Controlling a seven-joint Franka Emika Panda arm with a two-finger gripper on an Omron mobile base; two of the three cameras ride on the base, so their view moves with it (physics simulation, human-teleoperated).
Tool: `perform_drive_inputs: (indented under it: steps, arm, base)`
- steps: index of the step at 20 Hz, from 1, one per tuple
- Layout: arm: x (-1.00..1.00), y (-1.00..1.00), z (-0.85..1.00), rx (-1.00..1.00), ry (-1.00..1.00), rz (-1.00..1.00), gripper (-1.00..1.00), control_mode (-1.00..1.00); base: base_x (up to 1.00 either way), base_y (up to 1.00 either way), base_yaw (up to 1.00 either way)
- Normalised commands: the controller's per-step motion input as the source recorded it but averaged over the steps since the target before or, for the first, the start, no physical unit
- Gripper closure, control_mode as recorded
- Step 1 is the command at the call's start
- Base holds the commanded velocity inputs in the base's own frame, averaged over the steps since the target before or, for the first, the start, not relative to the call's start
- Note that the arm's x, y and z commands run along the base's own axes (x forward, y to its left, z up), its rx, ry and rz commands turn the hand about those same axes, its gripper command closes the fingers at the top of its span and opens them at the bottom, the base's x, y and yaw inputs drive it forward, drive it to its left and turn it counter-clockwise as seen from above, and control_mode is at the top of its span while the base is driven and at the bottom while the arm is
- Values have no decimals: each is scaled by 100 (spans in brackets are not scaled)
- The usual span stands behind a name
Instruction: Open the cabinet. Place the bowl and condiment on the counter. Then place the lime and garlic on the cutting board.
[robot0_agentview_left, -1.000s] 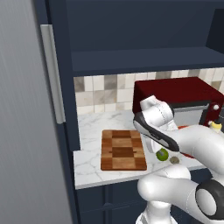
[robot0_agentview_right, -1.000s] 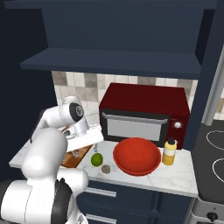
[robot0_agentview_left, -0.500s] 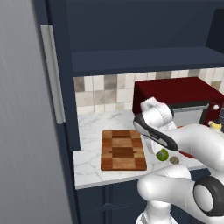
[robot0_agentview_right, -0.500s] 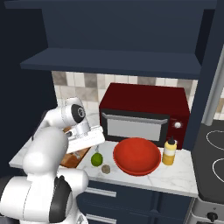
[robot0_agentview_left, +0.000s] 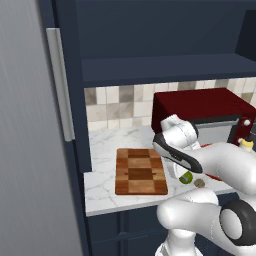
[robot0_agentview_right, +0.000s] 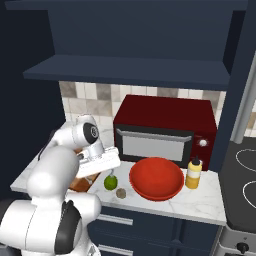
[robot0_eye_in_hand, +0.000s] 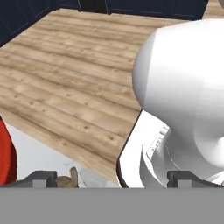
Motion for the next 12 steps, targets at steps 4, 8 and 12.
perform_drive_inputs:
  steps: [4,8,12]
  arm:
    - [0,0,-8,0,2,0,-100,-100]
    - [0,-2,-6,0,2,0,-100,-100]
    - [6,-1,-1,0,0,0,-100,-100]
  base:
    - [0,0,0]
    - [0,0,0]
    - [0,0,0]
